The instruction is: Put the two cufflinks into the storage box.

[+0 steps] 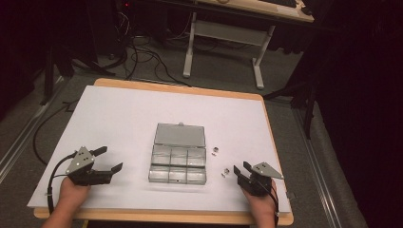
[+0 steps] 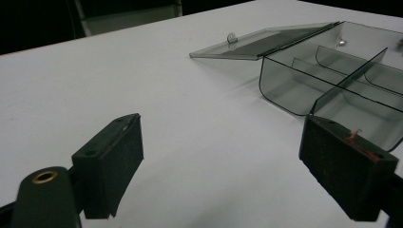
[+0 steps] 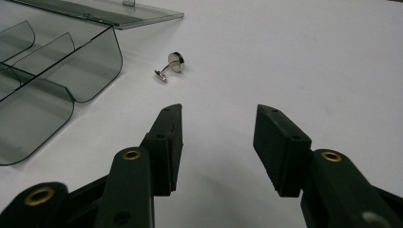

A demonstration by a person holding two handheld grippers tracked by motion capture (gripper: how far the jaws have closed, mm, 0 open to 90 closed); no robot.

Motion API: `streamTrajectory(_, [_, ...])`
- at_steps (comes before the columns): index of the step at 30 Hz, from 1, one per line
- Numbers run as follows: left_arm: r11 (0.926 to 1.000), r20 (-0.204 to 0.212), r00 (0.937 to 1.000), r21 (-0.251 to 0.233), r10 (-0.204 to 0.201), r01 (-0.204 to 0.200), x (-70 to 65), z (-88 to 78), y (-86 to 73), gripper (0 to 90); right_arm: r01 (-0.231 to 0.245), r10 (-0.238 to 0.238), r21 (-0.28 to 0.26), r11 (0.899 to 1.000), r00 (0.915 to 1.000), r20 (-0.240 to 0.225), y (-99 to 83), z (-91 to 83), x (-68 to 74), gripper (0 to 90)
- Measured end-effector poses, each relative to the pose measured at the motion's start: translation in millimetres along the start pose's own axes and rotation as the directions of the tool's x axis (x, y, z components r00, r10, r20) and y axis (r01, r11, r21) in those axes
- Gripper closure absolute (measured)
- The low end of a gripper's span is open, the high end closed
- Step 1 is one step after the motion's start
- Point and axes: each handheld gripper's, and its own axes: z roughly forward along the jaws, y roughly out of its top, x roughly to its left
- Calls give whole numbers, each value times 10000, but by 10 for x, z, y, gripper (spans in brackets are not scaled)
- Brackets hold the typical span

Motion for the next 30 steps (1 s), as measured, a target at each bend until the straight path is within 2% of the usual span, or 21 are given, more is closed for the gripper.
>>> streamTrajectory(7, [10000, -125, 9999, 41, -85, 86, 4, 11, 2, 154, 17, -14, 137, 9999, 9998, -195, -35, -1, 13, 545])
streamTrajectory(11, [10000, -143, 9999, 29, 14, -14, -12, 14, -1, 153, 0, 3, 127, 9999, 9997, -237, -40, 2, 37, 554])
streamTrajectory(16, [10000, -151, 9999, 58, -42, 43, -3, 23, 4, 153, 201, -190, 301, 9993, 9992, -359, -42, 18, 117, 605])
streamTrajectory(17, [10000, -123, 9999, 64, -32, 33, -3, 21, 4, 153, 271, -254, 451, 9986, 9990, -376, -40, 34, 136, 683])
streamTrajectory(18, [10000, -123, 9999, 64, -32, 33, -3, 21, 4, 154, 271, -254, 451, 9986, 9990, -376, -40, 34, 136, 683])
streamTrajectory(19, [10000, -106, 9999, 75, 5, -4, -5, 16, 3, 154, 345, -319, 487, 9982, 9980, -538, -31, 37, 164, 785])
streamTrajectory(20, [10000, -83, 10000, 44, 20, -20, -12, 11, -1, 154, 345, -319, 487, 9982, 9980, -538, -31, 37, 164, 785])
streamTrajectory(21, [10000, -43, 10000, 18, 59, -59, -18, 1, -5, 153, 416, -386, 496, 9979, 9974, -605, -9, 37, 192, 873])
streamTrajectory(24, [9998, -14, 9998, -94, 176, -176, -36, -35, -18, 153, 526, -478, 572, 9970, 9955, -817, 10, 56, 239, 900])
streamTrajectory(25, [9997, -15, 9998, -156, 177, -177, -37, -42, -21, 153, 786, -703, 842, 9933, 9928, -975, 34, 93, 304, 900])
streamTrajectory(29, [10000, -94, 10000, -79, 0, -1, -19, -24, -15, 153, 1142, -1043, 1043, 9880, 9899, -957, 36, 139, 386, 900])
streamTrajectory(30, [10000, -87, 10000, -81, 3, -4, -20, -23, -15, 153, 1172, -1083, 1139, 9865, 9907, -820, 30, 148, 404, 900])
